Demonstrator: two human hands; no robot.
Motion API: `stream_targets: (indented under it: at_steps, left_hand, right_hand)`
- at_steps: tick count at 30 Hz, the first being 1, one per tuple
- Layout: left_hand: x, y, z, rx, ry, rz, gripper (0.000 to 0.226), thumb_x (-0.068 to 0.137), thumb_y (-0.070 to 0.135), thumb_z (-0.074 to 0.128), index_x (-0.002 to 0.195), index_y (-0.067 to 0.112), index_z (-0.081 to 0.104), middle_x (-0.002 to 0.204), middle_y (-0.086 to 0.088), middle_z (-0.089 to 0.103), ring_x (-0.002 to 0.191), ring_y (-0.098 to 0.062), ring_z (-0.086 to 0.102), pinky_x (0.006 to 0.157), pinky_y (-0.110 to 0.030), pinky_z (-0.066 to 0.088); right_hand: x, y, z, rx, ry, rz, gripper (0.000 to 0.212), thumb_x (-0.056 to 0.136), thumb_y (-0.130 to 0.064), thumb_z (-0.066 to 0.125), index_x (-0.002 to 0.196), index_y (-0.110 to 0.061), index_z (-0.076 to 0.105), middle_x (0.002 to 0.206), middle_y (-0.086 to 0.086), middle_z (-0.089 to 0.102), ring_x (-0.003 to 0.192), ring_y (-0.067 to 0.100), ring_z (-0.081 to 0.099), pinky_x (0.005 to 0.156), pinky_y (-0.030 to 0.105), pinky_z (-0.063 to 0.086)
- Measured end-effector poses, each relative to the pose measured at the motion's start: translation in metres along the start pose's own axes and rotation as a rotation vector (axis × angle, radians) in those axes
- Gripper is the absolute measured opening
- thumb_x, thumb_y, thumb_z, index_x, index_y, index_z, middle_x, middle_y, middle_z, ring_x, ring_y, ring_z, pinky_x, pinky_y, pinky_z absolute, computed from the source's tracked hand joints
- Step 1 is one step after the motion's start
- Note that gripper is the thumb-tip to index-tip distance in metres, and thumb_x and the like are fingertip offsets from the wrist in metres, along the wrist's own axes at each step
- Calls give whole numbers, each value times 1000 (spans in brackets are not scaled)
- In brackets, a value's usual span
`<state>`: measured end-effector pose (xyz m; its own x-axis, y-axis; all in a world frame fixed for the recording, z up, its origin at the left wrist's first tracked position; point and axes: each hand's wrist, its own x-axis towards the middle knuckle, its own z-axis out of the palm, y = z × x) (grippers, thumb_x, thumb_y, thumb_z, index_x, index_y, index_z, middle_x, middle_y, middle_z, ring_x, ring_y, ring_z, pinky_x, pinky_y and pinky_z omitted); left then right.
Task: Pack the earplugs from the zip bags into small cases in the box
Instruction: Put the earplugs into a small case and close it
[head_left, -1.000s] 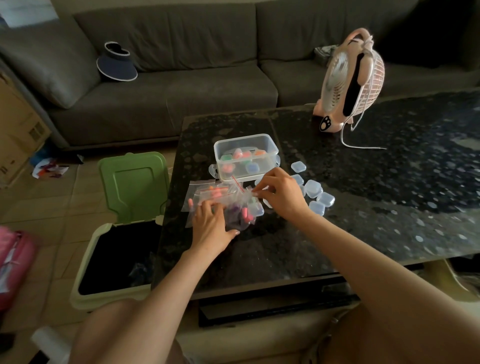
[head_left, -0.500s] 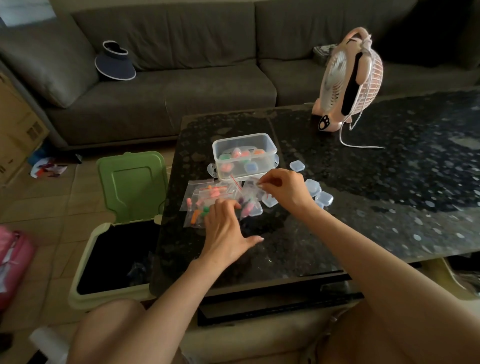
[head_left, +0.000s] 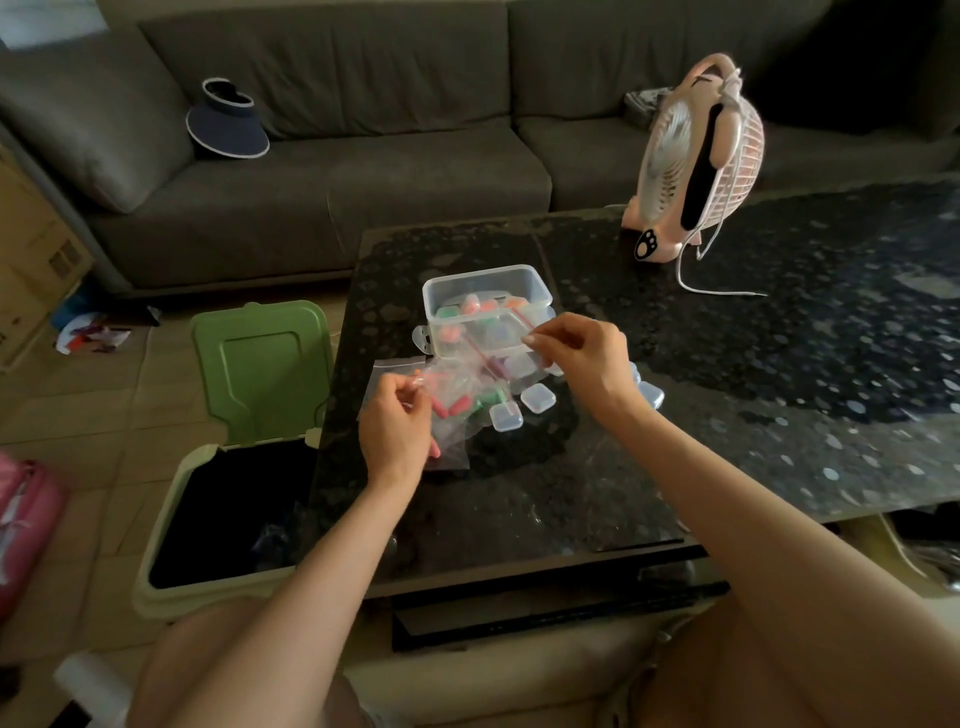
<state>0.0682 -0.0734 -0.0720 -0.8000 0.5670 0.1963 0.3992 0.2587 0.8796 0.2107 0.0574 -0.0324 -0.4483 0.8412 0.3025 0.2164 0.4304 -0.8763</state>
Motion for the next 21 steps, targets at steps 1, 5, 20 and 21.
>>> stream_targets:
  at_steps: [1,5,20,21]
  left_hand:
    - [2,1,-2,-17,-16,-67,5,94,13,52,91,12,49,79,-8,70,41,-26,61,43,-36,52]
    - [12,-15,1,7,-49,-158,29,85,26,60,104,19,39,95,-11,63,57,-32,66,53,-41,56]
    - [-32,29,2,-257,-468,94,39,78,12,72,115,11,57,106,-1,67,92,0,65,73,-16,53]
    - [-32,27,2,-289,-451,47,37,77,12,73,111,11,60,100,1,70,92,-5,66,76,-19,54]
  right_hand:
    - [-1,-2,-1,-4,-10,-1,9,84,-17,70,85,-8,71,66,-9,64,56,1,59,59,12,49]
    - [-3,-8,-7,-69,-113,-4,10,88,-7,64,93,-7,72,71,-10,62,55,-1,57,55,5,43]
    - [-25,-8,-10,-111,-482,51,12,79,5,70,80,-6,67,64,-2,63,48,1,59,50,14,49]
    - [-26,-9,-10,-110,-490,51,15,78,5,70,78,-9,65,64,-3,63,48,1,58,50,14,49]
